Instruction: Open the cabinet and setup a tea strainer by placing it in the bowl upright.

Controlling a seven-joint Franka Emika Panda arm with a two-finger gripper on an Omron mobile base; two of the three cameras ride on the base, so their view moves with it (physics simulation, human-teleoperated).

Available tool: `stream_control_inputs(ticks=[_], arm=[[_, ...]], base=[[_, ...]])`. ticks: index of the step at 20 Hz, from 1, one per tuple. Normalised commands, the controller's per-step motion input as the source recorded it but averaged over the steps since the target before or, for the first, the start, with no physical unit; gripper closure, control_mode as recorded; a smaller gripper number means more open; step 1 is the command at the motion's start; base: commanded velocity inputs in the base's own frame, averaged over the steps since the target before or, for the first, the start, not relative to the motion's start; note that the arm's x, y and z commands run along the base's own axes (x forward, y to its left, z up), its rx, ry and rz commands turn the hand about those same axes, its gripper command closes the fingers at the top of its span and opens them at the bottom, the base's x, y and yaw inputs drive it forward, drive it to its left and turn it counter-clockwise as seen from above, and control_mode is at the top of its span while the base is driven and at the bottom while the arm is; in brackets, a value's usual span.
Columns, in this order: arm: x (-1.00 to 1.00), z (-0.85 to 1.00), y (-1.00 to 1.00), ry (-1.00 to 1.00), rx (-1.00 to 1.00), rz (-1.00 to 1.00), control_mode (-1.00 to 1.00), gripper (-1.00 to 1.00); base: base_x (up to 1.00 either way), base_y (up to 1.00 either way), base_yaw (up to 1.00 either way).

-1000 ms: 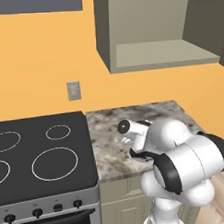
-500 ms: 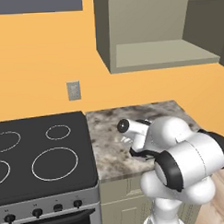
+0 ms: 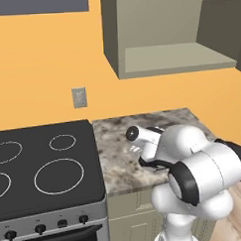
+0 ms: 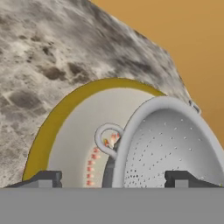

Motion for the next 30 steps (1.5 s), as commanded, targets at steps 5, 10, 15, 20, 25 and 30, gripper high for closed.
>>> stream_control_inputs(ticks=[5,10,15,20,25,30], arm=[[-0.01,0.39,0.00,0.02,0.10,0.00,-1.00,-1.00],[-0.06,0.42,0.00,0.02,0.12,0.00,-1.00,-1.00],[-0.08,0.32,0.09,0.05,0.10,0.00,-1.00,-1.00],[-0.15,0.35,0.04,0.13,0.23,-0.02,-1.00,-1.00],[-0.32,0.32,0.01,0.08,0.38,-0.07,-1.00,-1.00],[-0.35,0.35,0.02,0.05,0.36,-0.11,-1.00,-1.00]], base=[[0.00,0.00,0.00],[0.00,0.00,0.00],[0.00,0.00,0.00],[0.00,0.00,0.00],[0.00,0.00,0.00],[0.00,0.00,0.00]])
